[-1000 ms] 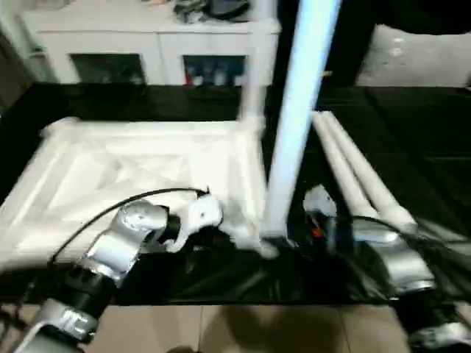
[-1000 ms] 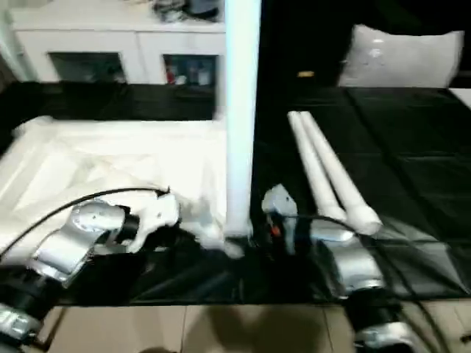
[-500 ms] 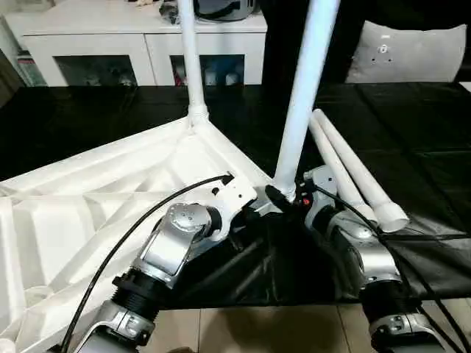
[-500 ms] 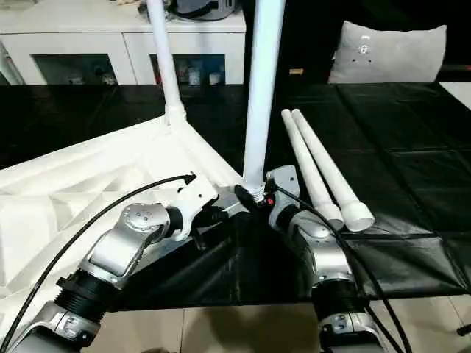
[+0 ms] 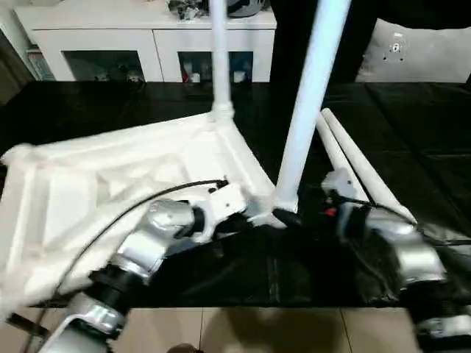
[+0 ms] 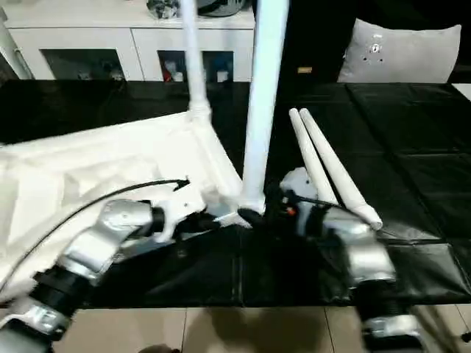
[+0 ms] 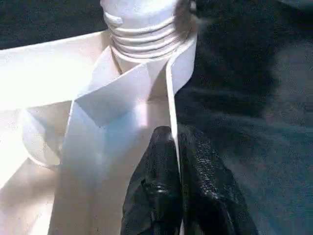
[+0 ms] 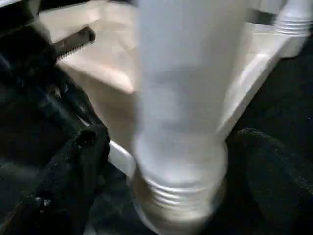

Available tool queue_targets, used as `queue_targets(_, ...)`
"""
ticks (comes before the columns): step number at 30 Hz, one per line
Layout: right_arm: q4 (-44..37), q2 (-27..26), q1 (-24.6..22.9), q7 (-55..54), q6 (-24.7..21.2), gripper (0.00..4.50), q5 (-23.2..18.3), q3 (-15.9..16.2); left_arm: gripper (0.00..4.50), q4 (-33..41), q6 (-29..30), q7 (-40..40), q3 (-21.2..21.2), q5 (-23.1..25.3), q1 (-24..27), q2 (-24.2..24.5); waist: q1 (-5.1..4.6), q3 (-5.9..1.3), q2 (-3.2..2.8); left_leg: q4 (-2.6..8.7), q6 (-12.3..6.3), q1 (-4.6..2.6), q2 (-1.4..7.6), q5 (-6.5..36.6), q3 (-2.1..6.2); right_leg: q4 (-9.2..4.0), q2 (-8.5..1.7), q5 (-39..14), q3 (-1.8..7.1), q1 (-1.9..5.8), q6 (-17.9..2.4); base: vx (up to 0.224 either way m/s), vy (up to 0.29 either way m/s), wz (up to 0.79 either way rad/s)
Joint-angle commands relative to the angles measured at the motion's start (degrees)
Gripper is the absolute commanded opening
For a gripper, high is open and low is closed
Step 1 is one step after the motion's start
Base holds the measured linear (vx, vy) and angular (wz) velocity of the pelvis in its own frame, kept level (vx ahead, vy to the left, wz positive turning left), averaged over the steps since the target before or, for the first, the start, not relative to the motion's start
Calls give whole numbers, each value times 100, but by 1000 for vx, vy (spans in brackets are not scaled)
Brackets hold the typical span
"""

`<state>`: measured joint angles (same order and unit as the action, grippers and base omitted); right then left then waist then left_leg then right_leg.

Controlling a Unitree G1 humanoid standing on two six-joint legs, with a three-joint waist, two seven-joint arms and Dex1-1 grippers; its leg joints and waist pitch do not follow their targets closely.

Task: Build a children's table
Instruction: Rotate leg to tighten

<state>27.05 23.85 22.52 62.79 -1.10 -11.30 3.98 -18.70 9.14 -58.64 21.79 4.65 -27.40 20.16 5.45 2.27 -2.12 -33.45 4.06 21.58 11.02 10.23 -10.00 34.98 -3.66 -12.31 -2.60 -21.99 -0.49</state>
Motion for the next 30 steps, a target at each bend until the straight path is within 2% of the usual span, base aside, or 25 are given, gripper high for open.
queue_targets(1, -81, 104, 92, 298, 191, 446, 110, 148, 0, 0, -304, -554, 321, 41, 38, 146, 11, -324, 41, 352, -553, -70, 235, 924, 57, -377, -415, -228, 208, 227, -1365, 0, 0, 0)
queue_targets(3, -103, 201, 114, 508, 264, 446, 127, 225, 0, -1, -425, -830, 408, 46, 43, 284, 21, -324, 45, 352, -540, -75, 235, 951, 58, -369, -415, -254, 203, 226, -1384, 0, 0, 0)
queue_targets(5, -187, 373, 133, 1047, 184, 446, 90, 462, 0, -73, -659, -1145, 522, 77, 12, 465, 40, -314, 30, 362, -535, -79, 244, 1082, 59, -378, -413, -412, 199, 226, -1392, 0, 0, 0)
queue_targets(7, -207, 396, 132, 1139, 159, 446, 88, 498, 0, -101, -710, -1196, 534, 70, 1, 486, 61, -313, 31, 368, -492, -90, 256, 1124, 55, -375, -422, -465, 210, 219, -1398, 0, 0, 0)
queue_targets(8, -212, 405, 134, 1213, 177, 428, 108, 544, 0, -111, -758, -1304, 573, 63, -14, 528, 71, -313, 32, 369, -481, -93, 257, 1126, 57, -377, -425, -475, 213, 216, -1401, 0, 0, 0)
queue_targets(12, -200, 378, 144, 1476, 124, 407, 55, 685, 0, -111, -936, -1716, 702, -24, -68, 664, 101, -325, 41, 366, -483, -87, 251, 1056, 56, -352, -421, -382, 207, 221, -1422, 0, 0, 0)
queue_targets(25, -186, 343, 74, 1632, 159, 294, -30, 752, 0, -307, -1128, -1885, 699, -76, -172, 654, 112, -335, 45, 355, -456, -86, 249, 1016, 55, -342, -427, -348, 206, 228, -1435, 0, 0, 0)
queue_targets(28, -250, 323, -8, 1591, 150, 278, -45, 776, 0, -263, -1051, -1867, 647, -155, -94, 640, 114, -337, 37, 358, -455, -91, 253, 1015, 57, -338, -425, -313, 206, 227, -1442, 0, 0, 0)
queue_targets(30, -281, 162, -99, 1315, -42, 273, -100, 703, 0, -26, -652, -1598, 474, -330, 82, 501, 106, -323, 39, 364, -444, -78, 245, 1030, 56, -342, -428, -365, 204, 230, -1450, 0, 0, 0)
